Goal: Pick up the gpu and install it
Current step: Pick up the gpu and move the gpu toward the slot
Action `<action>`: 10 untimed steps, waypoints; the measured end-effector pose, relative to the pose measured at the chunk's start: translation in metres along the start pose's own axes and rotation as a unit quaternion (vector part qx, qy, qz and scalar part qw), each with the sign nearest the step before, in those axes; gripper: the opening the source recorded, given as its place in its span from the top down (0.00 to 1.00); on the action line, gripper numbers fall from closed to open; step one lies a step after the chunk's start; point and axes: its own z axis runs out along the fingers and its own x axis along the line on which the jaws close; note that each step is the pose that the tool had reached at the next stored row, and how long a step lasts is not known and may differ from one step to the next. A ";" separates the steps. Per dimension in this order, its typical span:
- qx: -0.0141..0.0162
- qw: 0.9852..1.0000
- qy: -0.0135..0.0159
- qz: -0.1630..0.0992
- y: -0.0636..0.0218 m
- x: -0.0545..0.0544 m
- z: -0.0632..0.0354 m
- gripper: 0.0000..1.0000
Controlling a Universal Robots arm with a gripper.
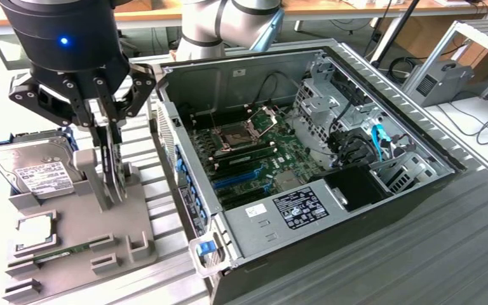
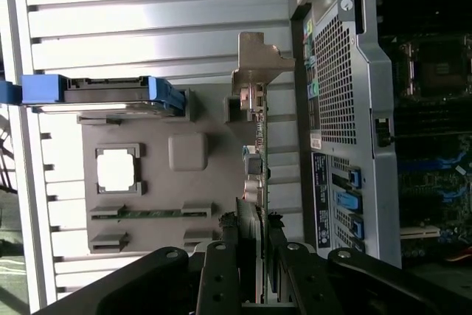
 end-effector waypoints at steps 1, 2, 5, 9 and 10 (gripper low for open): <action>0.000 1.000 0.000 0.000 0.0000 0.000 -0.0007 0.74; 0.000 1.000 0.000 0.000 0.0001 0.000 -0.0015 0.74; 0.000 1.000 0.000 0.000 0.0001 0.000 -0.0034 0.74; 0.000 1.000 0.000 0.000 0.0002 0.000 -0.0057 0.74; 0.000 1.000 0.000 0.000 0.0002 0.000 -0.0061 0.74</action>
